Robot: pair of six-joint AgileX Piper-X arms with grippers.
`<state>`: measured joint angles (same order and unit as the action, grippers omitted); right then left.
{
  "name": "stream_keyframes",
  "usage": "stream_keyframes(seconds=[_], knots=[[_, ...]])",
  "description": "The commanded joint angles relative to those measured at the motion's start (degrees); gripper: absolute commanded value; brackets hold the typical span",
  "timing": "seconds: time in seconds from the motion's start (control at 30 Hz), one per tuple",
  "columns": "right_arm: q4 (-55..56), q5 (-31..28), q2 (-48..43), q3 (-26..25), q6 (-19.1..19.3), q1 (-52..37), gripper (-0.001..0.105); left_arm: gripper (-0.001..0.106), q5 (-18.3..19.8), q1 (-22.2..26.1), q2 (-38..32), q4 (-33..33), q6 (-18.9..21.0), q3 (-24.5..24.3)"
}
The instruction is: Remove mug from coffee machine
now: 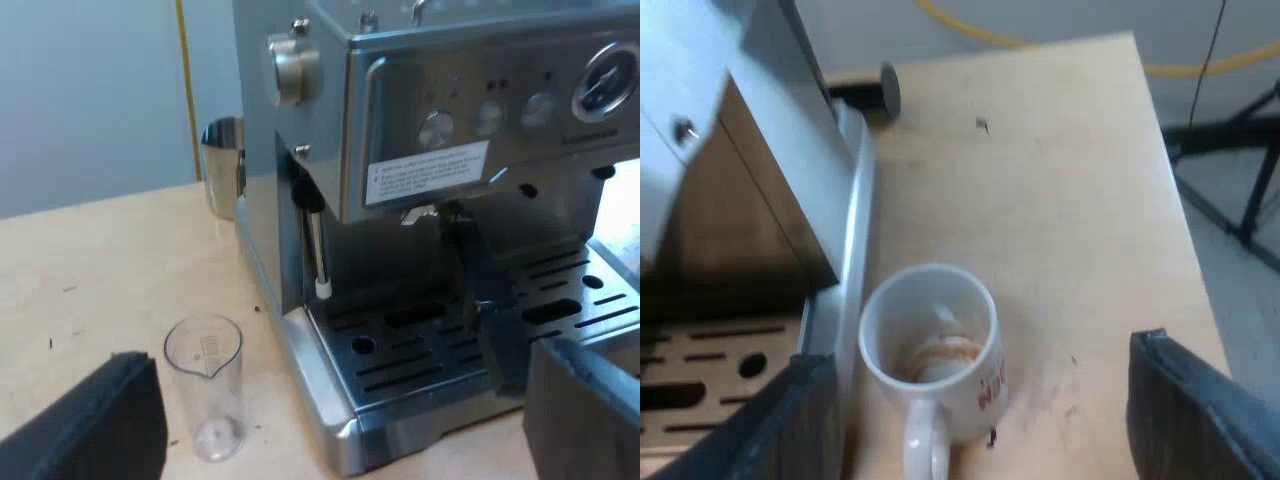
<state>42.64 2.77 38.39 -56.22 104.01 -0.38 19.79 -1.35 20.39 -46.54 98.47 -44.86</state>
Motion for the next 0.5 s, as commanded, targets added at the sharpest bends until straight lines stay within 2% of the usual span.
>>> stream_keyframes(seconds=[0.03,0.13,0.4,0.43,0.5], knots=[[0.1,0.5,-4.7,-0.2,0.7,-0.2,0.062,0.087,2.5,0.0,-1.7,0.1,-0.2,-0.4],[0.1,0.5,-8.1,-0.1,0.7,-0.2,0.062,0.087,3.6,0.0,-3.1,0.1,-0.2,-0.4],[0.1,0.2,-15.4,2.8,0.7,-0.2,0.062,0.087,3.6,0.0,-7.8,-0.4,-0.2,-0.4],[0.1,-1.5,-19.6,5.7,0.7,-0.2,0.062,0.087,3.4,0.0,-8.9,-1.0,-0.2,-0.4],[0.1,-2.8,-21.9,7.7,0.7,-0.2,0.062,0.087,2.6,0.0,-10.7,-2.3,-0.2,-0.4]])
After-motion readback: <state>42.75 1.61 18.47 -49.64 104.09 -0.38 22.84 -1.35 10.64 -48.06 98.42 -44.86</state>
